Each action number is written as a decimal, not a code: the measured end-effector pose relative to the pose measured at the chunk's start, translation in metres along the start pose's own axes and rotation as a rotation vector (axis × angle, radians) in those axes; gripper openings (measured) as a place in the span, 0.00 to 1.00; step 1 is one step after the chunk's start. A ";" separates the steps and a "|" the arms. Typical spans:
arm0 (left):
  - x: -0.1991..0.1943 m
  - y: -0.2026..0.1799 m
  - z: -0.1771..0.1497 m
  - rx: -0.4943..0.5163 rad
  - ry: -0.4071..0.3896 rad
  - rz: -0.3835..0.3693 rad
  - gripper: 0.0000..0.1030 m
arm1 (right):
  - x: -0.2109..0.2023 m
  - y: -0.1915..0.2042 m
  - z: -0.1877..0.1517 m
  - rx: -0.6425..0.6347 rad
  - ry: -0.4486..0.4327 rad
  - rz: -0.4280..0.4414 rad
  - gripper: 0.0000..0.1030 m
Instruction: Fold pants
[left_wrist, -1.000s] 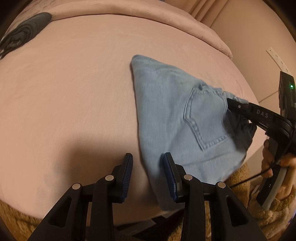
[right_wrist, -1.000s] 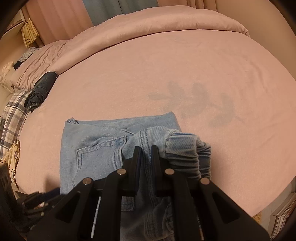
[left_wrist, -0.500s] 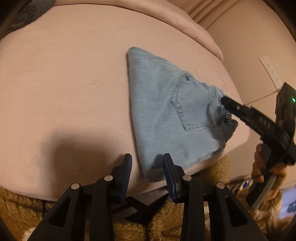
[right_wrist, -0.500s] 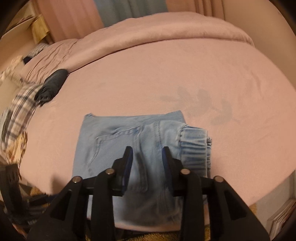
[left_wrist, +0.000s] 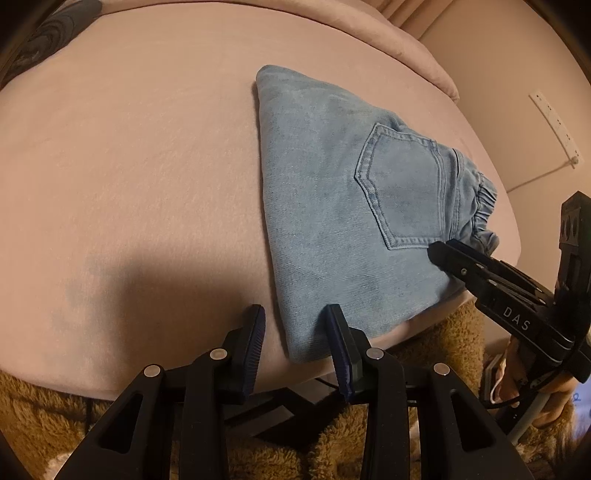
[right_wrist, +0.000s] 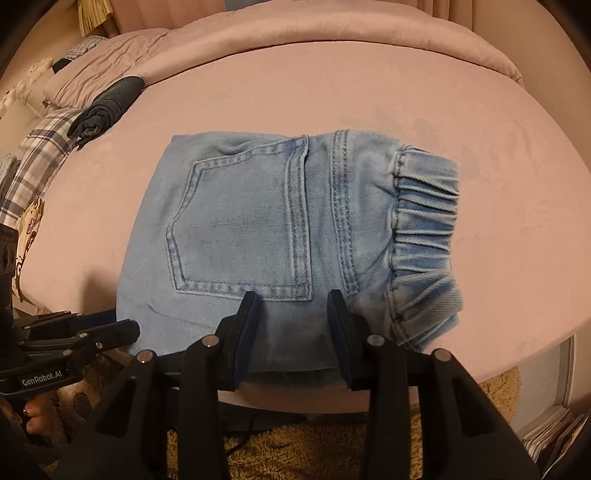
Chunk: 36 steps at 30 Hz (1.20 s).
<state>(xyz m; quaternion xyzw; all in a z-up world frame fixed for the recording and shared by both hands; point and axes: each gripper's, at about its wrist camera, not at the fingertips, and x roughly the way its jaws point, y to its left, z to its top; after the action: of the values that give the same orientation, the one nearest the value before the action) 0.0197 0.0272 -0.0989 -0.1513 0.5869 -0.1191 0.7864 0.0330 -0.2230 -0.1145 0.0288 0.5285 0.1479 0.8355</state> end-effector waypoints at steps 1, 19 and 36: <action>0.000 0.000 -0.001 0.002 -0.001 0.002 0.36 | 0.000 0.000 -0.001 0.001 0.000 0.000 0.37; -0.003 0.010 0.008 -0.021 0.035 -0.054 0.36 | -0.004 -0.006 -0.005 0.026 -0.014 0.003 0.37; -0.014 0.004 0.053 -0.006 -0.085 -0.070 0.73 | -0.059 -0.037 -0.004 0.087 -0.181 0.113 0.74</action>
<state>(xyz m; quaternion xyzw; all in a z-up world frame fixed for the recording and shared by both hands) 0.0666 0.0409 -0.0743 -0.1790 0.5478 -0.1385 0.8054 0.0139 -0.2753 -0.0721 0.1081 0.4541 0.1684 0.8682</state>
